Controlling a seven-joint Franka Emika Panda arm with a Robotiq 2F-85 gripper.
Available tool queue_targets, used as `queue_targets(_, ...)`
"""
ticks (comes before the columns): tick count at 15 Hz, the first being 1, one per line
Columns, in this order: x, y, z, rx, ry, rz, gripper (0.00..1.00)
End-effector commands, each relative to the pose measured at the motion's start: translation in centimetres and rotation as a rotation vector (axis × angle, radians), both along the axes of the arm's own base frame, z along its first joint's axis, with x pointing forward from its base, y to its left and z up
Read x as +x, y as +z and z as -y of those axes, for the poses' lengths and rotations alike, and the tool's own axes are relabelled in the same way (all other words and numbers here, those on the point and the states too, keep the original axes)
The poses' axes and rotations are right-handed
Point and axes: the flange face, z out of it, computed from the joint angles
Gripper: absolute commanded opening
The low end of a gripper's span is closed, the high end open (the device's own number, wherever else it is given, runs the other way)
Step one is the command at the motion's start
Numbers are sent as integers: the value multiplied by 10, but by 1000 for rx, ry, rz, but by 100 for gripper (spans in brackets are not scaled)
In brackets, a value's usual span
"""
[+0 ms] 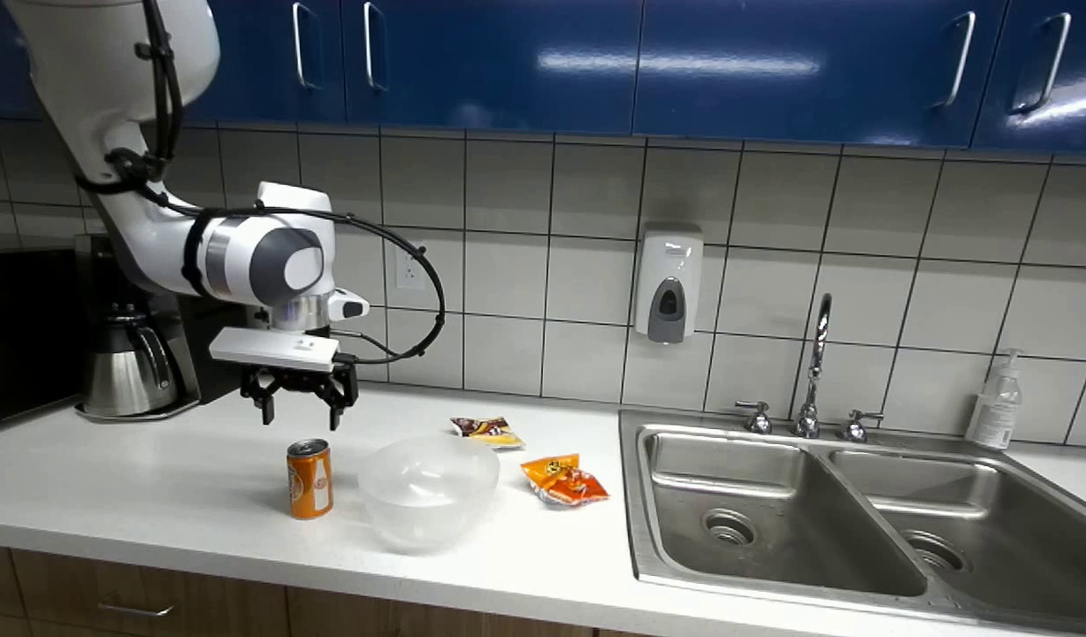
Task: Remove the orange can from the plastic bowl and put it on the counter
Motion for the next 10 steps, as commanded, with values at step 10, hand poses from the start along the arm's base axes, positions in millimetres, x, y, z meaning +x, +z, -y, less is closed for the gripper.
queue_targets(10, -59, 113, 20, 148, 41, -130, 100)
